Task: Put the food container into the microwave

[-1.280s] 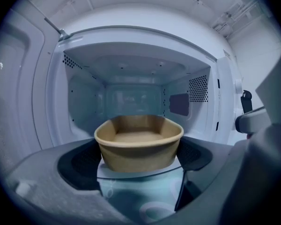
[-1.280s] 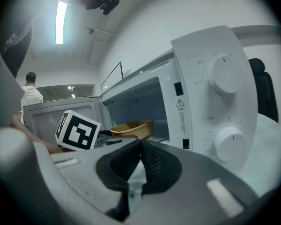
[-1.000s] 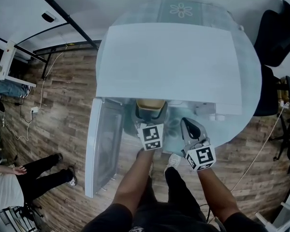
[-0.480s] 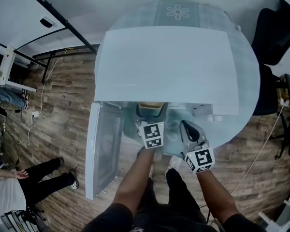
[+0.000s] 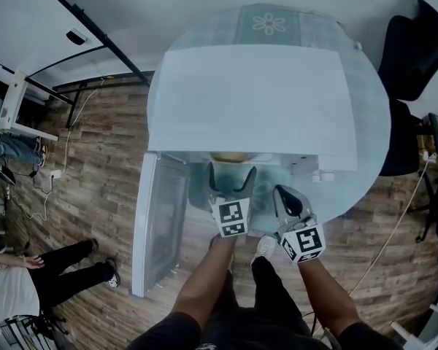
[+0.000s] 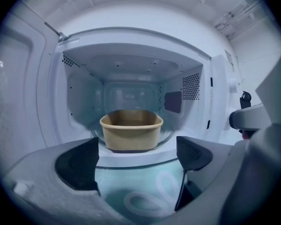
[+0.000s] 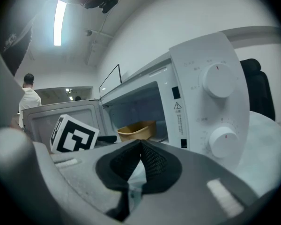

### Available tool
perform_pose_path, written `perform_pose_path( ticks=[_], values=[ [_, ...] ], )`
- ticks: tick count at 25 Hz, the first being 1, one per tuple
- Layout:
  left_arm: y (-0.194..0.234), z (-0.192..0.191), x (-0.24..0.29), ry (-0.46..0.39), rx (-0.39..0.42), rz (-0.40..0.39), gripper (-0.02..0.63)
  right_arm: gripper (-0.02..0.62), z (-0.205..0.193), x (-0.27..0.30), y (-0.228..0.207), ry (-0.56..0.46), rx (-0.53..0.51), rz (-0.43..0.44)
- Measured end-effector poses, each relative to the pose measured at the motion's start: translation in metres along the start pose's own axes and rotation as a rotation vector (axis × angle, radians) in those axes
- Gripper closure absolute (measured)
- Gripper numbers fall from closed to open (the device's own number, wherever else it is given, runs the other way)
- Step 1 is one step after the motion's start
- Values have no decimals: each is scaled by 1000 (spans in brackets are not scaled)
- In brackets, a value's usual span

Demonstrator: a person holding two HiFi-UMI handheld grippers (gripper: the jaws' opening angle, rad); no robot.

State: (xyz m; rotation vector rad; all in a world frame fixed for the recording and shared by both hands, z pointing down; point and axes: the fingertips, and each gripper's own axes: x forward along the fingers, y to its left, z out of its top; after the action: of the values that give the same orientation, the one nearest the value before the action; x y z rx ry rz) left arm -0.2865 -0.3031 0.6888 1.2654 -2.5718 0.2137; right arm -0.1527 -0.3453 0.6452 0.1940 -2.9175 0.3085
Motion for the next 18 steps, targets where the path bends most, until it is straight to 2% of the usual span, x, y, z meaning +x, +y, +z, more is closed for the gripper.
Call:
perform_pose_path(
  ticks=[3, 7, 9, 12, 18],
  values=[
    [-13, 7, -27, -9, 5, -30, 103, 594, 9, -10, 5, -17, 27, 2],
    [-19, 36, -69, -53, -1, -59, 111, 594, 23, -19, 22, -37, 3, 21],
    [-16, 52, -89, -74, 4, -70, 150, 594, 32, -21, 41, -50, -17, 43],
    [-8, 76, -117, -112, -1, -60, 252, 594, 56, -28, 64, -80, -63, 63],
    [22, 126, -170, -219, -6, 11, 487, 594, 119, -36, 92, -187, -77, 53]
  ],
)
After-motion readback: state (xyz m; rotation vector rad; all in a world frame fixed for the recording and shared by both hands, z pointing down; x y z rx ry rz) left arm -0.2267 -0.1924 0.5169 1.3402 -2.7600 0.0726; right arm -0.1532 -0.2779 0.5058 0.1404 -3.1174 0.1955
